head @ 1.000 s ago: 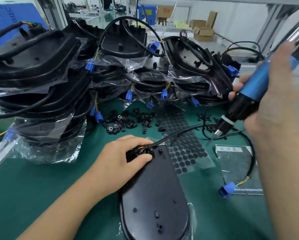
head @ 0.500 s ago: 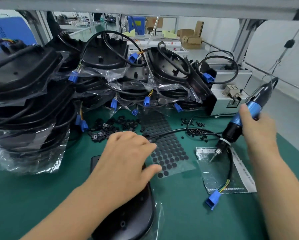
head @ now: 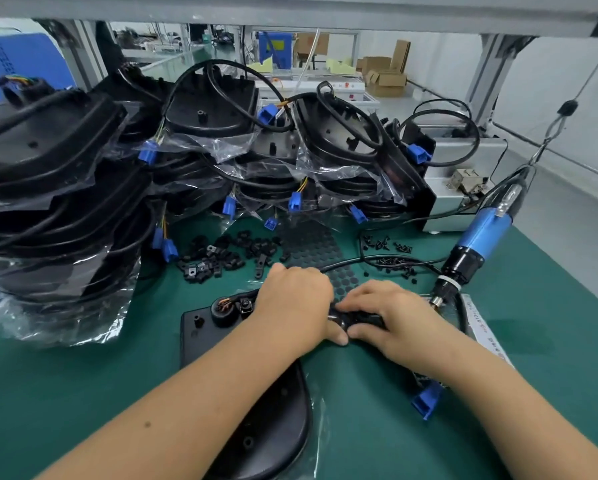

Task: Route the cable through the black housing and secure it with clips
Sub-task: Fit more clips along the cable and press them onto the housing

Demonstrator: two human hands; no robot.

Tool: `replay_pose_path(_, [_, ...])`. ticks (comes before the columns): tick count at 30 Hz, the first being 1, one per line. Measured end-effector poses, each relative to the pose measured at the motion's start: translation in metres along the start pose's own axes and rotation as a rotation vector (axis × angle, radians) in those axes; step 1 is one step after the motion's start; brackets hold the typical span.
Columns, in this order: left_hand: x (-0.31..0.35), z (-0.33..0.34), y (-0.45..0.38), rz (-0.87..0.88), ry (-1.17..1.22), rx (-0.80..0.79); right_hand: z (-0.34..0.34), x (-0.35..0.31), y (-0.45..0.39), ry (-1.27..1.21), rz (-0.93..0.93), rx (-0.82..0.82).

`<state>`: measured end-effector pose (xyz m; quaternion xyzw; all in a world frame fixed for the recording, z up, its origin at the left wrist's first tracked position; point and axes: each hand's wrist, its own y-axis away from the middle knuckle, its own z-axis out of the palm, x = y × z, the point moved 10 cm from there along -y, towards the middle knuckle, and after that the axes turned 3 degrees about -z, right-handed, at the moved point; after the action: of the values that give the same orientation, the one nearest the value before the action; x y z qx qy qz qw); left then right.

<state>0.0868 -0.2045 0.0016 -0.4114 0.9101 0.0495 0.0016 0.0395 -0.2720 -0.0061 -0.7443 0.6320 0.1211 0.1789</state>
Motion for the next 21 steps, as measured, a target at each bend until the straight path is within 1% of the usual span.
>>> replay_pose_path(1, [0.000, 0.000, 0.000, 0.001, 0.005, 0.001, 0.003, 0.002, -0.001, 0.008, -0.002, -0.027])
replay_pose_path(2, [0.000, -0.001, -0.001, 0.002, 0.015, 0.006, 0.002, 0.004, -0.003, 0.000, -0.006, -0.016])
replay_pose_path(4, [-0.001, -0.005, 0.000, 0.001, 0.054, 0.032, -0.005, 0.005, -0.006, -0.028, 0.011, 0.060])
replay_pose_path(7, [-0.005, -0.011, 0.001, -0.011, 0.146, 0.084, -0.012, 0.010, -0.006, -0.139, 0.089, 0.166])
replay_pose_path(10, [-0.007, -0.015, 0.002, -0.014, 0.219, 0.099, -0.015, 0.017, -0.004, -0.211, 0.144, 0.181])
replay_pose_path(15, [-0.007, -0.015, 0.002, 0.009, 0.260, 0.143, -0.019, 0.010, -0.003, -0.132, 0.124, 0.222])
replay_pose_path(21, [-0.008, -0.013, 0.001, 0.044, 0.255, 0.167, -0.025, 0.000, -0.001, -0.048, 0.091, 0.293])
